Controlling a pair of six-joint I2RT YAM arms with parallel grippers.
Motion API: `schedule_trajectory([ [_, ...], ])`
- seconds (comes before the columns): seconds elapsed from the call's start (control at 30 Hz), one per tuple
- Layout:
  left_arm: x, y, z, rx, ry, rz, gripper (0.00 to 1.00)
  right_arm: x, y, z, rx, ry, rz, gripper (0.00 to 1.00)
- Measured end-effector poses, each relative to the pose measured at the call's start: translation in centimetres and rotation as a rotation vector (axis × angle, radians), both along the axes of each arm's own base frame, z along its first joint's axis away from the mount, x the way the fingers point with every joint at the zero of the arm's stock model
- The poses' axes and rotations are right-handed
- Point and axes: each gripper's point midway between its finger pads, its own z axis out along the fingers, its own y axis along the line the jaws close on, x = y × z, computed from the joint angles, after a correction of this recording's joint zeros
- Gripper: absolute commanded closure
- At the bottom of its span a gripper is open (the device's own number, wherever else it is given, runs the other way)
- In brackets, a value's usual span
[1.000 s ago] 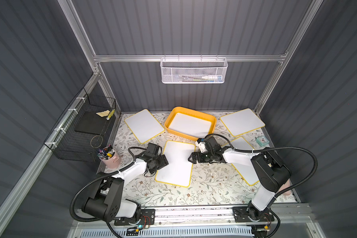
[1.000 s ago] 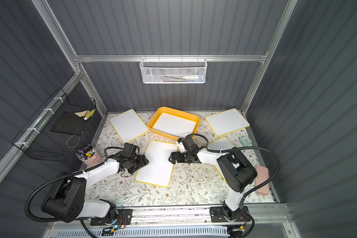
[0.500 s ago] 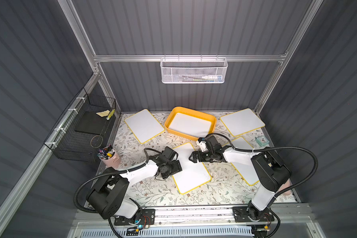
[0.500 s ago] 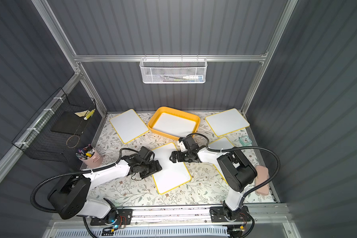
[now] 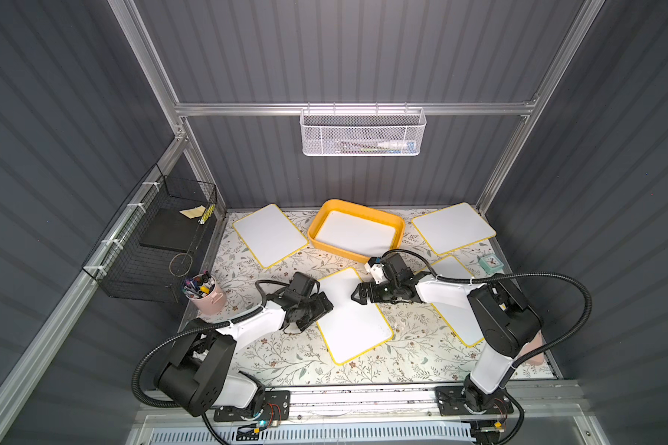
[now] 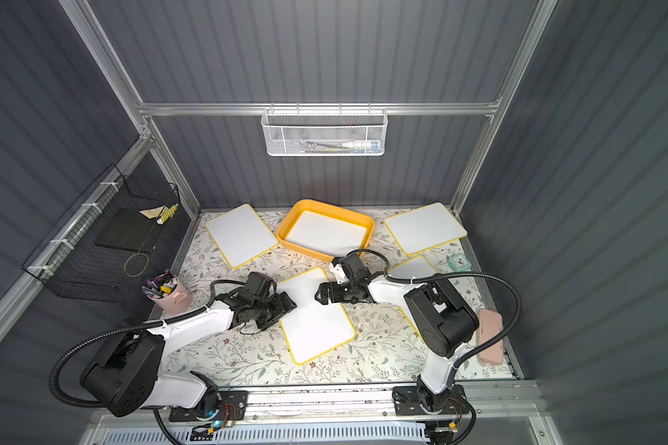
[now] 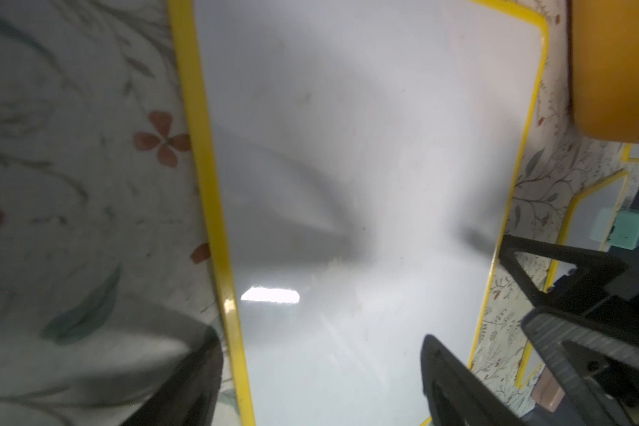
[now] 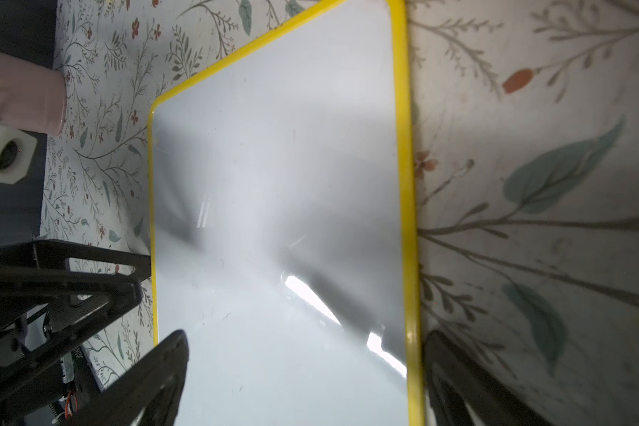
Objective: Put the whiteboard into the storage box
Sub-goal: Move the whiteboard to the center of the board, then pick up the whiteboard at the center of the board.
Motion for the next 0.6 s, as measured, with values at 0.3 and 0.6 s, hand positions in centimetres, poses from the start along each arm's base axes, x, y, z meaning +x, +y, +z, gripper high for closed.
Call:
schedule_trajectory([
  [0.3, 1.5, -0.3, 0.2, -0.052, -0.067, 0.028, 0.15, 0.6, -0.4, 0.0, -0.006, -0.007, -0.019, 0.01],
  [0.6, 3.2, -0.9, 0.7, -0.125, -0.168, 0.032, 0.17, 1.2, -0.8, -0.1, -0.019, -0.021, -0.040, 0.01],
])
